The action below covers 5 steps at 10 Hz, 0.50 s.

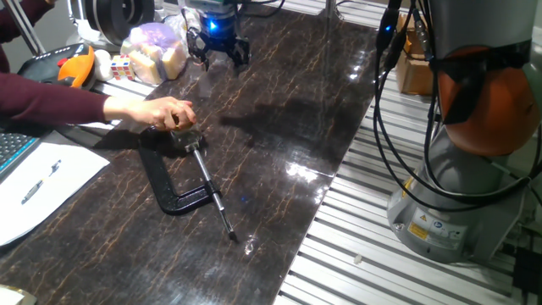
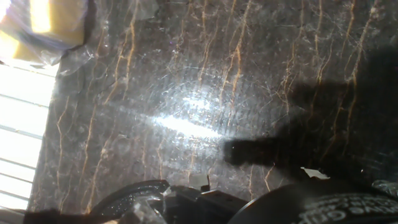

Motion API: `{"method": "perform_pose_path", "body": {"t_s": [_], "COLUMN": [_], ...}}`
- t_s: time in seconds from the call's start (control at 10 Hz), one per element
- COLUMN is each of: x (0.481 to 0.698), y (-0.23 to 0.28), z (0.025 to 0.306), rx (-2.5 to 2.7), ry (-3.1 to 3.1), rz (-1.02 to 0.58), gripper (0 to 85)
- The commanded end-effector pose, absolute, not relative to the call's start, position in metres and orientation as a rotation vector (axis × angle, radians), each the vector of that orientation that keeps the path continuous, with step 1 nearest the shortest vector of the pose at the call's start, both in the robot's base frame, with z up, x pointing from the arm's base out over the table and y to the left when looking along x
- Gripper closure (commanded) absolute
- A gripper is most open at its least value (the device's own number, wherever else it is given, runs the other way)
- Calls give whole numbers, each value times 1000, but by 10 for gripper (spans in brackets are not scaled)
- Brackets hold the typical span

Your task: Unscrew the lid from the jar

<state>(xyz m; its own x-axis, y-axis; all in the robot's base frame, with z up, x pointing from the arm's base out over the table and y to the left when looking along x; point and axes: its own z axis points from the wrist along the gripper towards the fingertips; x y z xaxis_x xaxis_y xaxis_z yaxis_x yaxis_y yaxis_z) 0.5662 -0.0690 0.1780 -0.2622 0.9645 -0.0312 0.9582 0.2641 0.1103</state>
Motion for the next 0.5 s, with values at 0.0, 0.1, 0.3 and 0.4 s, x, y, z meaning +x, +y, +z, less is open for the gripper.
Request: {"method": "perform_pose_path", "body": {"t_s": [0.0,0.1,0.3,0.4], "x": [566,566,564,564], "y": [-69,-70,-73,-74], "z": [178,177,174,174], "rx": [1847,1850,1852,1851], "ry": [2418,2415,2413,2411], "rz": [99,100,118,114], "gripper": [130,130,130,130]}}
